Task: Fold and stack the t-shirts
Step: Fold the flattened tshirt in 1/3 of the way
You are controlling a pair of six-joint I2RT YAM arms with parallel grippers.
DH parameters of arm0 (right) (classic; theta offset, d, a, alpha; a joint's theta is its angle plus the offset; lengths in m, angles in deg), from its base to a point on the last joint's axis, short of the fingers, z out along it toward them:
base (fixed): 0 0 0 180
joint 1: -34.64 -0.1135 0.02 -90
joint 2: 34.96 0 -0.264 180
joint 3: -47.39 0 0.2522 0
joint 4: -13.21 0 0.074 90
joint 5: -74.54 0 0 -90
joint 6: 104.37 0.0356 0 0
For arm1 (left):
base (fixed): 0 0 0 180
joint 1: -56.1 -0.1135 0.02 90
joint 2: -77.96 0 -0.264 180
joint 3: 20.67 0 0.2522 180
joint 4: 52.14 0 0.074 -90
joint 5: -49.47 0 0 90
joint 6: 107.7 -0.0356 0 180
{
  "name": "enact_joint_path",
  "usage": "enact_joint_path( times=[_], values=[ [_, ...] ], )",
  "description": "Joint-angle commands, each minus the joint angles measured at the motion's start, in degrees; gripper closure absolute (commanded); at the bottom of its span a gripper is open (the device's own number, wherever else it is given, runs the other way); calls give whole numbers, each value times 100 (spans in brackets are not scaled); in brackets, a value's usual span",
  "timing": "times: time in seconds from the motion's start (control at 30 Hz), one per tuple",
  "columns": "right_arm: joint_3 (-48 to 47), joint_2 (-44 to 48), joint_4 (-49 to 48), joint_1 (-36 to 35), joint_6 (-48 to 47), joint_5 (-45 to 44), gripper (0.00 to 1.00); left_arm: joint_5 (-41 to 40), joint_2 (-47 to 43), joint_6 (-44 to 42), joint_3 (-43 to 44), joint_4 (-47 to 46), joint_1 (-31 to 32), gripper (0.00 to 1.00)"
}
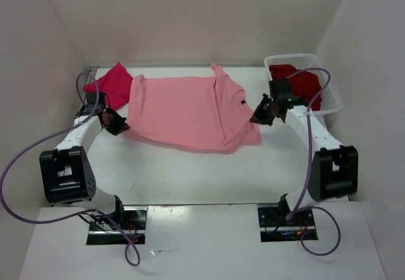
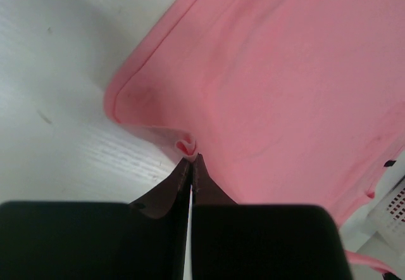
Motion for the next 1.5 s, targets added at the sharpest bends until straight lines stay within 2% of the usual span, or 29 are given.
enact_joint_path(
  times=[0.0, 0.33, 0.5, 0.6, 0.63, 0.7, 0.73, 0.83, 0.93, 0.97, 1.0, 1.03, 1.07, 1.1, 1.17, 1.23, 1.27, 1.3, 1.4, 1.47],
  values=[
    [-774, -588, -687, 80, -242, -426, 100, -10, 485, 174, 382, -389, -38, 100],
    [-3189, -2654, -451, 203, -417, -550, 100, -124, 1620, 279, 1260, -610, -38, 100],
    [-3894, -3488, -398, 203, -418, -611, 100, -229, 2174, 279, 1603, -671, -38, 99],
    [-4175, -3789, -336, 203, -418, -611, 99, -230, 2359, 279, 1683, -671, -38, 92],
    [-4177, -3789, -284, 203, -470, -664, 97, -230, 2360, 279, 1683, -671, -38, 82],
    [-4177, -3737, -283, 203, -471, -664, 86, -99, 2264, 366, 1683, -794, -38, 73],
    [-4177, -3676, -353, 203, -471, -664, 75, -46, 2002, 446, 1448, -899, -38, 68],
    [-3905, -3237, -424, 203, -524, -664, 66, -45, 1396, 446, 1191, -1207, -160, 56],
    [-3107, -2440, -730, 203, -454, -664, 60, -45, 894, 394, 954, -1050, -222, 53],
    [-2478, -2210, -836, 203, -401, -664, 60, -45, 787, 394, 832, -1049, -275, 53],
    [-2124, -1990, -1089, 203, -279, -664, 63, 42, 699, 394, 517, -1049, -275, 53],
    [-1798, -1579, -1196, 203, -217, -664, 71, 190, 568, 394, 340, -1049, -327, 53],
    [-1203, -1418, -1267, 203, -155, -664, 89, 262, 567, 394, 173, -1049, -328, 58],
    [-919, -1294, -1268, 203, -94, -664, 97, 314, 567, 394, 6, -1049, -328, 61],
    [-226, -1013, -1417, 203, 21, -786, 100, 368, 567, 394, -338, -1049, -389, 66],
    [76, -934, -1470, 203, 83, -848, 100, 559, 794, 394, -470, -1101, -600, 66],
    [303, -872, -1470, 203, 83, -927, 88, 613, 865, 342, -470, -1180, -653, 66],
    [419, -871, -1539, 203, 135, -1119, 80, 614, 979, 341, -470, -1233, -714, 63],
    [578, -871, -1706, 265, 136, -1191, 66, 614, 1198, 411, -470, -1356, -715, 59],
    [578, -1098, -1760, 265, 136, -1279, 61, 667, 1261, 464, -470, -1426, -715, 59]
  ],
)
